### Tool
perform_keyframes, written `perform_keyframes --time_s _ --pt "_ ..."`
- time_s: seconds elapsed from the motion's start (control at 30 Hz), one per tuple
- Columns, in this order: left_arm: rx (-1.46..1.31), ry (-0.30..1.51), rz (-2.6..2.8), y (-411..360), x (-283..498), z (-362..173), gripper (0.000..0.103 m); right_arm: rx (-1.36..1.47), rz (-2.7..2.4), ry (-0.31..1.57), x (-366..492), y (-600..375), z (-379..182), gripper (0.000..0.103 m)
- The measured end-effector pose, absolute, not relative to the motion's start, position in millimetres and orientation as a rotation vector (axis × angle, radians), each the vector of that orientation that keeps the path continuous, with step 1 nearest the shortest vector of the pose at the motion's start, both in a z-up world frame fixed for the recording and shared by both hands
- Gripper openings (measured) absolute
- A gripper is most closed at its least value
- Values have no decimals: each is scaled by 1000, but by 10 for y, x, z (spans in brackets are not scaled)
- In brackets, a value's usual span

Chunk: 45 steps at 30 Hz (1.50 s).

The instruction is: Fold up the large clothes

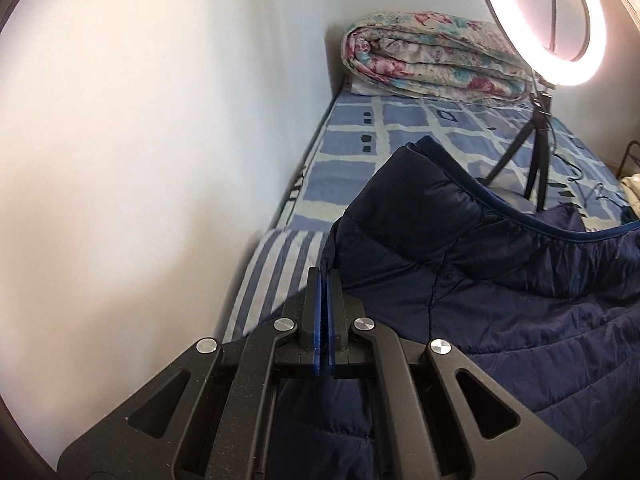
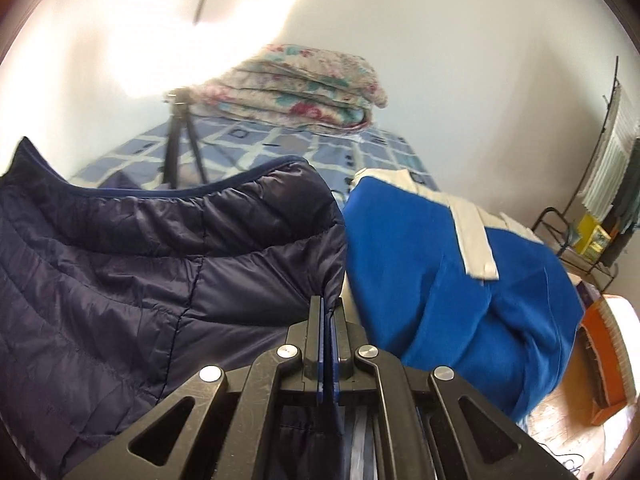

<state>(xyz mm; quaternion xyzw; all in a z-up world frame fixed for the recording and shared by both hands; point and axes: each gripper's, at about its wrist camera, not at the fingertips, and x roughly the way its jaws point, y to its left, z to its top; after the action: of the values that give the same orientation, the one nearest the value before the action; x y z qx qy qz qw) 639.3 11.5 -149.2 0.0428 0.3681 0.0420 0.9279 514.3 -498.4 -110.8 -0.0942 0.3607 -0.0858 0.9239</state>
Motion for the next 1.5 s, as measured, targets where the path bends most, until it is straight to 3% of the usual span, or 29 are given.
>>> perform_keyframes --time_s 0.33,0.5,0.53,0.57,0.63,0.83,0.97,1.2,1.4,1.5 --pt "151 784 184 -113 6730 -1943 0 -351 -272 808 5523 -4786 -1547 0" --pt "182 836 222 -170 6764 -2121 8 -387 -278 853 5571 -4738 -1693 0" --pt "198 842 226 -190 6776 -2121 18 -381 -272 859 5576 -4753 -1704 0" --pt "218 845 239 -209 6768 -2105 37 -370 -265 870 5580 -4761 -1705 3" --pt "240 801 236 -243 6683 -1990 51 -345 -266 863 5552 -4780 -1653 21" --pt "149 754 -4 -479 6199 -1559 51 -171 -153 817 5269 -4806 -1419 27" --pt "157 774 -207 -961 5682 -1549 51 -60 -33 793 4857 -4734 -1319 29" --pt "352 797 -367 -1940 5033 -1907 51 10 127 829 4051 -4524 -1428 29" --pt "409 847 -308 -2199 5093 -2474 51 24 155 901 3845 -4362 -1768 29" --pt "382 854 -299 -2205 5128 -2480 51 15 147 936 3834 -4310 -1960 29"
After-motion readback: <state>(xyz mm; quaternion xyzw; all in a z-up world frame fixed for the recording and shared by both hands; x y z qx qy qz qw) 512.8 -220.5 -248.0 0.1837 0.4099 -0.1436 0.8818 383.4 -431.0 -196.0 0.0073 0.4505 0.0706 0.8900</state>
